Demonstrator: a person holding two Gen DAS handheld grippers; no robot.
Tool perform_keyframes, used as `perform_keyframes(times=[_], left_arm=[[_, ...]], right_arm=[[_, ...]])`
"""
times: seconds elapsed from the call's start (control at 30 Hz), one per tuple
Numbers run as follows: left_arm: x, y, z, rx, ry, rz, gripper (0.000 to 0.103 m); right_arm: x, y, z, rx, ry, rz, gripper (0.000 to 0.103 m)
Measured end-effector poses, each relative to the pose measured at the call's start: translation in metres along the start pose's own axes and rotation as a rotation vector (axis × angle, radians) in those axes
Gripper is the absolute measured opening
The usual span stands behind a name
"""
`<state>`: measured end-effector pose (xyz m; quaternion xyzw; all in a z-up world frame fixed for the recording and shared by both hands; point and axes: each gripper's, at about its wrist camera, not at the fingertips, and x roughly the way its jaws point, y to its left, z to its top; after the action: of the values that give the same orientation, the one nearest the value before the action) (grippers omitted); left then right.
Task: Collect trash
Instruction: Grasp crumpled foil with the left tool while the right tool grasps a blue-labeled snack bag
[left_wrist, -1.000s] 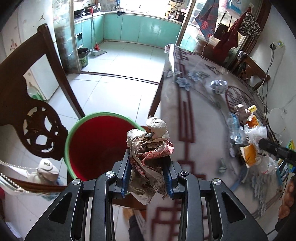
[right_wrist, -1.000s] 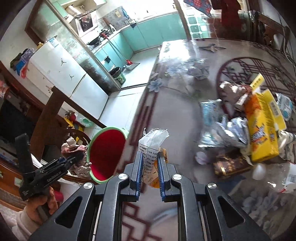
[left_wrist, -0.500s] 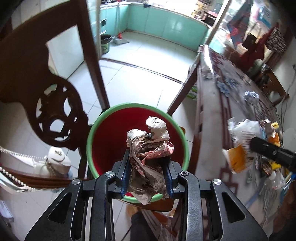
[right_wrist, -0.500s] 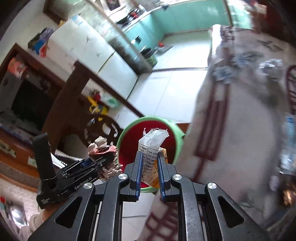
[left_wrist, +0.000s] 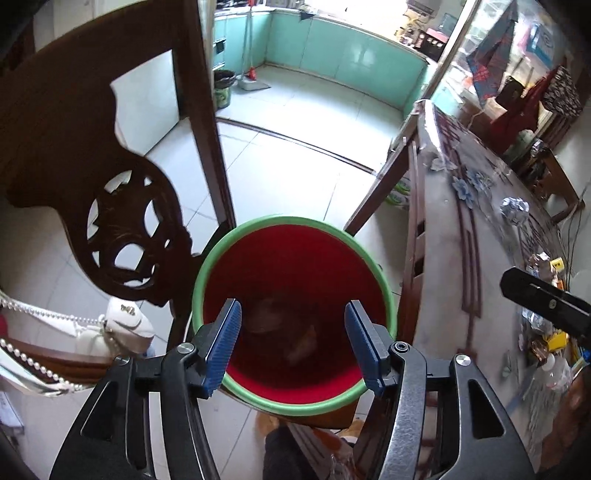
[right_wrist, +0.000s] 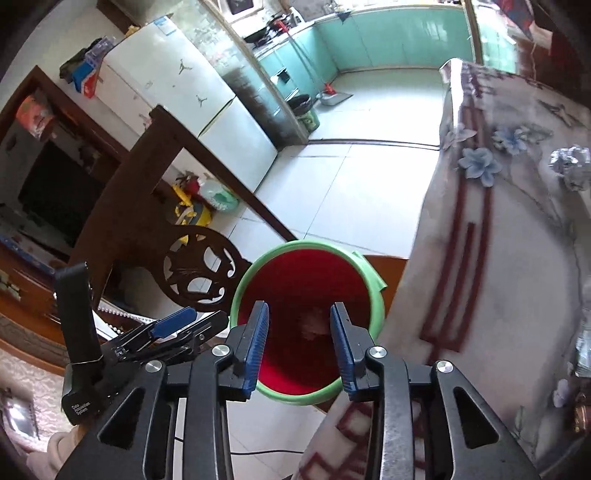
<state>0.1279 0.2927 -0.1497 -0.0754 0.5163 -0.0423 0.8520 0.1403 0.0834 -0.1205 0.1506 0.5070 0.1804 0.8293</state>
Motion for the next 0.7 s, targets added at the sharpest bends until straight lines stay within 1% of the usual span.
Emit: perform_keyframes(times=[0.07, 0.13, 0.2, 0.33, 0.47, 0.57, 0.63, 0.7], left_arm=[[-0.003, -0.008, 0.0, 0.028, -0.013, -0.006, 0.06], [-0.006, -0.017, 0.001, 0.056, -0.024, -0.009, 0.068], [-0.009, -0.028, 0.001, 0.082, -0.035, -0.021, 0.069], [-0.015, -0.053, 0.002, 0.119, -0.042, -0.07, 0.071], [-0.02, -0.083, -0.003, 0.18, -0.047, -0.109, 0.074], [-0.023, -0.108, -0.009, 0.231, -0.049, -0.129, 0.076], [-0.025, -0.123, -0.014, 0.248, -0.049, -0.14, 0.078], [-0.027, -0.144, -0.02, 0.255, -0.047, -0.156, 0.079]], right_arm=[[-0.014, -0.005, -0.003, 0.005, -0.022, -0.017, 0.033], [-0.034, -0.014, -0.009, 0.013, -0.053, -0.046, 0.033], [-0.054, -0.023, -0.014, 0.025, -0.079, -0.079, 0.034], [-0.093, -0.044, -0.027, 0.042, -0.124, -0.166, 0.04], [-0.126, -0.068, -0.045, 0.076, -0.144, -0.238, 0.041], [-0.156, -0.1, -0.063, 0.125, -0.161, -0.284, 0.043], [-0.175, -0.125, -0.074, 0.165, -0.173, -0.318, 0.047], [-0.193, -0.154, -0.084, 0.202, -0.177, -0.341, 0.048]])
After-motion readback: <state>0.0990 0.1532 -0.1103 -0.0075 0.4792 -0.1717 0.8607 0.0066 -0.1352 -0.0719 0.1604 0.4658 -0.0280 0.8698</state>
